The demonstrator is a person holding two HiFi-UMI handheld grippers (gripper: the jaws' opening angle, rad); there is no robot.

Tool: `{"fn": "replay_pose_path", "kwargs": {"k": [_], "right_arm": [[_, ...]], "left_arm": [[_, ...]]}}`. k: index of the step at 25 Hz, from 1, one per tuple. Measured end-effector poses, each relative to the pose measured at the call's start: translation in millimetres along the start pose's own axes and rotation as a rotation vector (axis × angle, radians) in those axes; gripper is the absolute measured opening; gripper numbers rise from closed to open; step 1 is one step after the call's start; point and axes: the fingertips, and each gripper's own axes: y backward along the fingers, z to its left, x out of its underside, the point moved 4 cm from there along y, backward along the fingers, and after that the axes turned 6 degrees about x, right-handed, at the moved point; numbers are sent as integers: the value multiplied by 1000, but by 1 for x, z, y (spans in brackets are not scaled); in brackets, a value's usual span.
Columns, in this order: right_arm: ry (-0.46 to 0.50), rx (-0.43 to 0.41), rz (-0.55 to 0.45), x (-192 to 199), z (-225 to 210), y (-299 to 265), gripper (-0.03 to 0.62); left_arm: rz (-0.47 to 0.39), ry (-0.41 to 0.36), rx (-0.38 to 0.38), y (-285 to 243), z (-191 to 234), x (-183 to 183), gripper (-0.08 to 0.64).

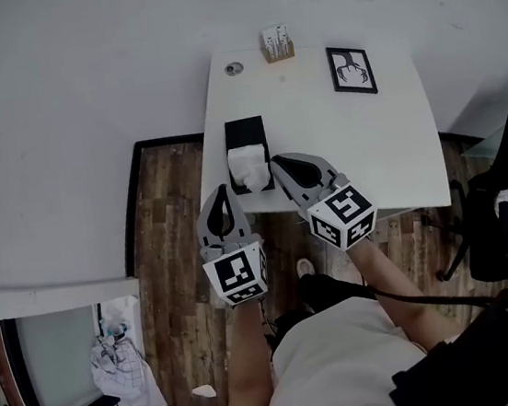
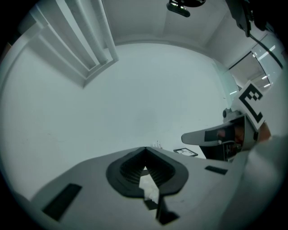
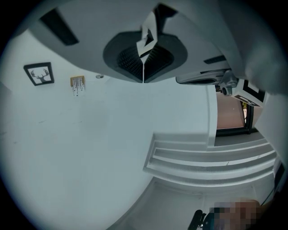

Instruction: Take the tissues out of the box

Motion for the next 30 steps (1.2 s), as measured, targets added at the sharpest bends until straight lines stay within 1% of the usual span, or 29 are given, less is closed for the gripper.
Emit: {"fn": "replay_pose_path", "kwargs": {"k": [5, 9, 11, 15, 19, 20, 22, 23, 26, 30], "right_arm": [[14, -33, 13, -4, -15, -16, 21], [33, -40, 31, -2, -22, -23, 21], [53, -30, 54, 0, -26, -28, 21], [63, -24, 90, 8, -31, -40, 21], [55, -35, 106, 11, -40, -53, 26], [50, -40, 113, 12, -42, -56, 39], [36, -55, 134, 15, -46, -64, 97], [32, -62, 145, 16, -48, -67, 111], [49, -82, 187, 25, -50, -79, 134], [73, -120, 272, 43, -53, -91, 171]], "left_arm": [[2, 1, -39, -15, 7, -1, 12], [42, -6, -64, -22, 10, 5, 12], [50, 0, -73, -24, 13, 9, 12], [76, 20, -85, -33, 23, 19, 12], [94, 38, -71, -48, 31, 25, 12], [95, 38, -66, -51, 33, 26, 12], [99, 43, -54, -60, 35, 27, 12], [103, 48, -47, -64, 35, 29, 12], [130, 79, -37, -75, 40, 35, 12], [162, 125, -36, -86, 42, 47, 12]]}}
